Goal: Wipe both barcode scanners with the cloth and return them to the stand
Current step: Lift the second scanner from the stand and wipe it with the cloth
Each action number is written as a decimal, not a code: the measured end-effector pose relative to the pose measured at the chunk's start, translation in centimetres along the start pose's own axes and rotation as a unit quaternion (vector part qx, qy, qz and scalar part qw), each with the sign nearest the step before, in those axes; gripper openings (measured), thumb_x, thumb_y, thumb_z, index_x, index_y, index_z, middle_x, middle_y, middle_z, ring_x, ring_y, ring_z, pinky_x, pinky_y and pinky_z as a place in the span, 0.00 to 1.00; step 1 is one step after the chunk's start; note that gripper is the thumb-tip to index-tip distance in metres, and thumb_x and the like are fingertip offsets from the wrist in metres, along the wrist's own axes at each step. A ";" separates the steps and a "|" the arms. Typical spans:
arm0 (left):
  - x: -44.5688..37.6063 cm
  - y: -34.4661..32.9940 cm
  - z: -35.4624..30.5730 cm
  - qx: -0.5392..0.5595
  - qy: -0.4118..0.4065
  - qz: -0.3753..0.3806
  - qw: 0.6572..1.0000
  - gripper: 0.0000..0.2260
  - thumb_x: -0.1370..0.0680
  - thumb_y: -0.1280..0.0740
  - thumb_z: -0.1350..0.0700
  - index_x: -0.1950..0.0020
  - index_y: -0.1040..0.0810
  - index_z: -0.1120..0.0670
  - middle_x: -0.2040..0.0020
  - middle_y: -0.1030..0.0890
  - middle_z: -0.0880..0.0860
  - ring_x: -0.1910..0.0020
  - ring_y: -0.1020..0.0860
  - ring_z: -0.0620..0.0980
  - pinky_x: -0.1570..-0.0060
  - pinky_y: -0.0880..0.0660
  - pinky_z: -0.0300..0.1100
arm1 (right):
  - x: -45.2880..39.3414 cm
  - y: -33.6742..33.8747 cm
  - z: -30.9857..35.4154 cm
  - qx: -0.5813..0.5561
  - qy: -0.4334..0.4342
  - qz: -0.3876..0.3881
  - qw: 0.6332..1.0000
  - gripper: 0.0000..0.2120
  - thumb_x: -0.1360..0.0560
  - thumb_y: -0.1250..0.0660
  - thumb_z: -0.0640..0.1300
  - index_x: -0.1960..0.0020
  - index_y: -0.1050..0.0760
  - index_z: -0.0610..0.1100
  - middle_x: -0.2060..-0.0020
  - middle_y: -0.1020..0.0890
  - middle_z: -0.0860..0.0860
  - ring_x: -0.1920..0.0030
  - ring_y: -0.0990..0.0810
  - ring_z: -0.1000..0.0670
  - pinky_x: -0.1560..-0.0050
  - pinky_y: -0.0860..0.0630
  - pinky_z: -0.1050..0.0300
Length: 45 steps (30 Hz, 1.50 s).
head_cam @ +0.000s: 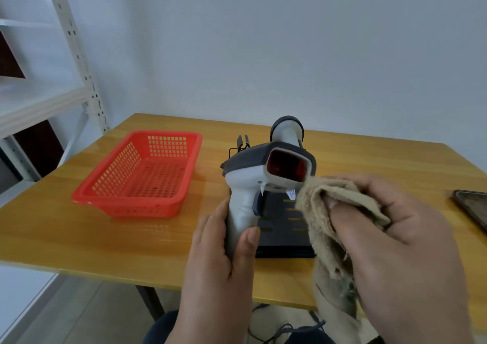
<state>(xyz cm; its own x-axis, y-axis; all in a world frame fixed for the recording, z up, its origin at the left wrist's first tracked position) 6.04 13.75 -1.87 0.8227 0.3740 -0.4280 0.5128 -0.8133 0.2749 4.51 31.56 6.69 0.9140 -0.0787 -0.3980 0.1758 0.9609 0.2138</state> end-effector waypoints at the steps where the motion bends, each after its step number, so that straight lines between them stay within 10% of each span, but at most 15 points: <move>1: 0.0 -0.1 0.0 -0.001 -0.004 0.004 1.000 0.24 0.29 0.41 0.33 0.35 0.33 0.36 0.47 0.26 0.34 0.44 0.29 0.30 0.57 0.28 0.29 | 0.0 0.2 0.5 0.027 0.050 -0.022 0.998 0.06 0.28 0.31 0.48 0.60 0.18 0.58 0.67 0.18 0.55 0.68 0.21 0.57 0.73 0.31 0.73; 6: 0.2 -0.2 -0.7 -0.028 -0.046 0.014 0.998 0.28 0.28 0.42 0.39 0.31 0.29 0.49 0.46 0.25 0.40 0.44 0.30 0.28 0.50 0.36 0.19 | 0.2 -1.2 1.9 0.228 0.219 -0.054 0.947 0.11 0.27 0.38 0.44 0.50 0.19 0.44 0.57 0.25 0.52 0.60 0.27 0.57 0.58 0.35 0.80; 15: 0.3 -0.3 -0.3 -0.051 -0.050 0.018 0.997 0.27 0.27 0.41 0.40 0.29 0.32 0.45 0.47 0.27 0.36 0.47 0.29 0.30 0.53 0.34 0.20 | -0.8 -1.1 0.1 0.129 0.076 -0.011 0.989 0.07 0.25 0.34 0.46 0.61 0.22 0.55 0.68 0.22 0.54 0.68 0.23 0.62 0.75 0.33 0.75; 20: -0.1 0.5 -1.0 -0.061 -0.071 0.002 0.996 0.25 0.26 0.40 0.43 0.30 0.32 0.47 0.46 0.27 0.38 0.47 0.30 0.28 0.52 0.35 0.19 | 0.4 -1.8 2.9 0.225 0.236 -0.046 0.944 0.09 0.29 0.33 0.36 0.50 0.19 0.42 0.57 0.21 0.50 0.58 0.27 0.60 0.55 0.34 0.80; 25: 0.0 1.2 0.1 -0.025 -0.028 -0.018 0.999 0.20 0.28 0.40 0.38 0.36 0.32 0.37 0.47 0.25 0.37 0.45 0.28 0.30 0.51 0.33 0.22 | -0.3 -1.7 0.5 0.203 0.130 0.062 0.969 0.08 0.28 0.37 0.47 0.60 0.19 0.52 0.66 0.22 0.56 0.64 0.25 0.59 0.67 0.34 0.80; 26: -0.1 1.0 0.6 -0.005 0.003 -0.011 1.000 0.17 0.29 0.40 0.36 0.40 0.32 0.32 0.48 0.23 0.38 0.46 0.26 0.33 0.53 0.30 0.27 | -0.3 -1.6 -0.3 0.159 0.070 0.099 0.980 0.29 0.52 0.45 0.27 0.64 0.19 0.52 0.70 0.20 0.55 0.69 0.24 0.59 0.73 0.34 0.77; 27: -0.2 0.7 1.3 0.013 0.039 -0.001 0.999 0.15 0.29 0.41 0.33 0.43 0.32 0.29 0.49 0.21 0.41 0.48 0.24 0.38 0.54 0.28 0.32 | -0.1 -1.9 -0.9 0.107 -0.002 0.126 0.986 0.46 0.70 0.62 0.65 0.65 0.18 0.52 0.74 0.20 0.54 0.75 0.25 0.58 0.75 0.32 0.71; 28: -0.2 0.4 1.7 0.027 0.063 0.009 0.998 0.13 0.29 0.42 0.32 0.45 0.33 0.27 0.51 0.20 0.45 0.50 0.22 0.42 0.55 0.26 0.37 | 0.2 -1.7 -1.3 0.045 -0.036 0.144 0.988 0.28 0.47 0.43 0.23 0.66 0.18 0.52 0.76 0.20 0.53 0.77 0.25 0.56 0.75 0.31 0.65; 29: -0.3 0.2 1.9 0.038 0.073 0.017 0.996 0.14 0.30 0.43 0.31 0.45 0.33 0.26 0.52 0.20 0.47 0.51 0.21 0.47 0.55 0.25 0.42 | -0.1 -1.3 -1.0 0.002 -0.053 0.118 0.992 0.06 0.30 0.30 0.46 0.65 0.18 0.53 0.76 0.20 0.53 0.77 0.25 0.53 0.74 0.30 0.63; 37: 0.2 -0.5 1.0 0.017 0.028 0.034 0.999 0.25 0.31 0.44 0.33 0.35 0.31 0.34 0.50 0.23 0.40 0.50 0.23 0.41 0.59 0.29 0.31 | -0.9 -1.7 1.6 0.186 0.207 -0.050 0.959 0.05 0.27 0.34 0.41 0.53 0.20 0.47 0.58 0.23 0.54 0.57 0.25 0.60 0.61 0.33 0.78; 45: -0.5 0.3 0.2 -0.030 -0.010 0.038 0.999 0.24 0.25 0.40 0.37 0.30 0.31 0.42 0.50 0.26 0.36 0.47 0.28 0.31 0.53 0.33 0.21 | 0.3 -3.0 3.6 0.208 0.314 -0.030 0.926 0.09 0.29 0.32 0.36 0.49 0.20 0.38 0.54 0.22 0.51 0.55 0.25 0.55 0.50 0.33 0.76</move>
<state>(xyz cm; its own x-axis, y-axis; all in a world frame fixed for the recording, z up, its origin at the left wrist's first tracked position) 5.71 13.28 -1.71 0.8546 0.3031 -0.4217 0.4641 -0.8102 0.3581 5.58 27.67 9.08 0.5289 0.1665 -0.8322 0.4639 0.7645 0.4477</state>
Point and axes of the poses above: each hand's wrist, its own x-axis away from the middle knuckle, its own y-axis out of the back of the hand, z = x × y, the point moved 9 cm from there along -x, towards the middle knuckle
